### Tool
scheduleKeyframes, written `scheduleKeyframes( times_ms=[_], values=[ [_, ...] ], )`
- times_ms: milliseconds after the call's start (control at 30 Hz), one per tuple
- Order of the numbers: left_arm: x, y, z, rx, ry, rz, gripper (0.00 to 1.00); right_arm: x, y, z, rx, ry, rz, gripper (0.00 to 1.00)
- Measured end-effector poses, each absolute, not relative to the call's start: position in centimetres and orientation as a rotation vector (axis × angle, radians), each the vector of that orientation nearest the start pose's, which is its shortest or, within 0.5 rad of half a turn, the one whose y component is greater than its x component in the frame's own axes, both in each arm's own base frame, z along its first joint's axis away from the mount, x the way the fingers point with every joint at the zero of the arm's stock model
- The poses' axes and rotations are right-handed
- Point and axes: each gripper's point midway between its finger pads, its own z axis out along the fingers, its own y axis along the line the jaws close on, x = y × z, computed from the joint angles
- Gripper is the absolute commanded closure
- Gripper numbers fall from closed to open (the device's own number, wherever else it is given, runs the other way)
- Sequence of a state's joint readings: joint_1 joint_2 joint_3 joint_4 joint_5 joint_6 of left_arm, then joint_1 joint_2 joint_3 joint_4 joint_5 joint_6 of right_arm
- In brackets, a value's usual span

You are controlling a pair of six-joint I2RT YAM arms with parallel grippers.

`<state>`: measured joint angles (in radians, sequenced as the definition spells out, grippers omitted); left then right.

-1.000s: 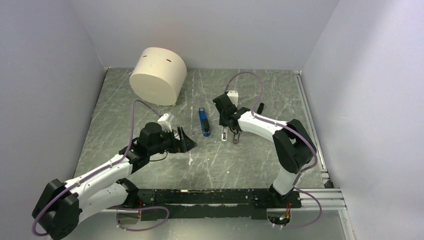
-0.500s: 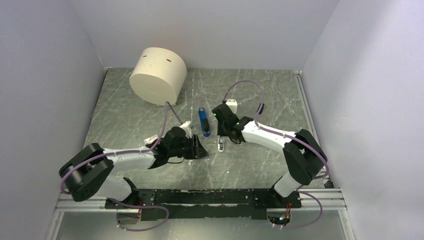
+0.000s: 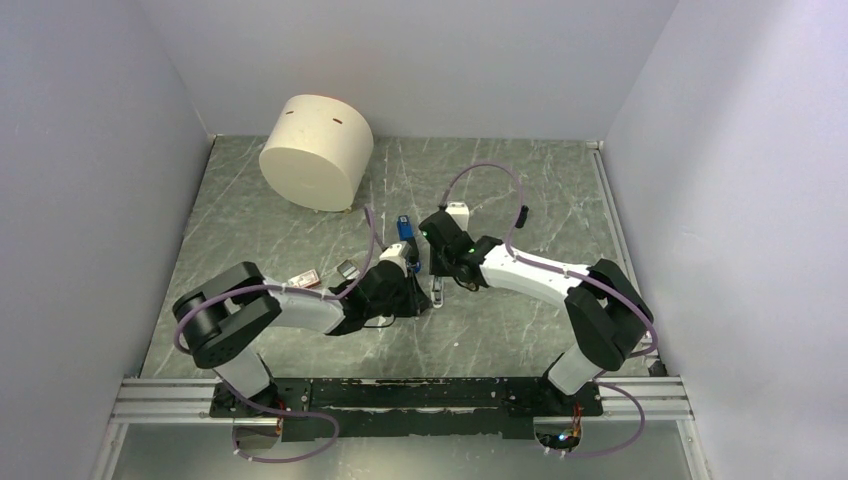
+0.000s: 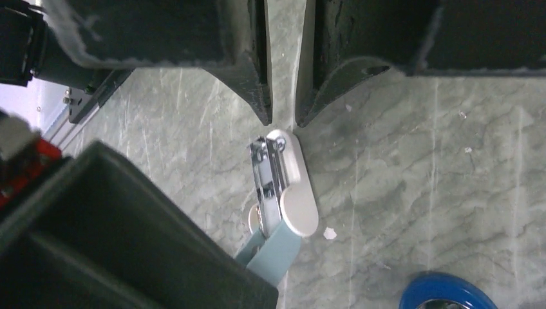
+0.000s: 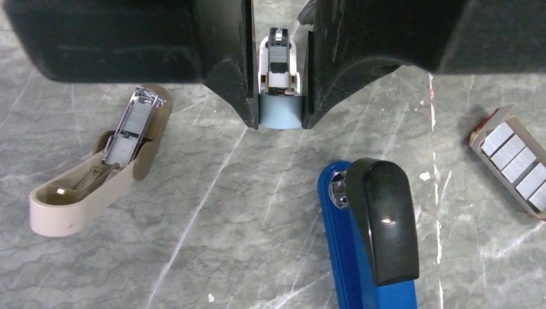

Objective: Load the staples into the stapler

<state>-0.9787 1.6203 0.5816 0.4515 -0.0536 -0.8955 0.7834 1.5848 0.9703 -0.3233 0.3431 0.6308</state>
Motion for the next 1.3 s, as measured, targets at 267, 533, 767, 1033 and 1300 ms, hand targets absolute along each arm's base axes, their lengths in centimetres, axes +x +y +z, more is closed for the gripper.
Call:
scheduleKeyframes(
  times_ms=[267, 533, 767, 1033, 1300],
  values=[
    [21.5, -35.3, 2.1, 0.036, 2.338, -0.926, 0.84, 28.8, 24.7, 6.6, -0.071, 2.445, 0.211, 0.77],
    [21.7, -35.8, 2.0, 0.02, 2.324, -0.934, 0.88, 28.8, 24.6, 6.5, -0.074, 2.444, 0.197, 0.77],
    [21.7, -36.0, 1.9, -0.019, 2.329, -0.952, 0.89, 28.5, 24.7, 6.4, -0.085, 2.442, 0.183, 0.77],
    [21.7, -35.9, 1.8, -0.062, 2.336, -0.96, 0.88, 27.4, 24.7, 6.5, -0.096, 2.425, 0.173, 0.77],
    [21.7, -35.9, 1.8, -0.074, 2.339, -0.96, 0.88, 26.4, 24.6, 6.6, -0.09, 2.425, 0.173, 0.78]
  ],
)
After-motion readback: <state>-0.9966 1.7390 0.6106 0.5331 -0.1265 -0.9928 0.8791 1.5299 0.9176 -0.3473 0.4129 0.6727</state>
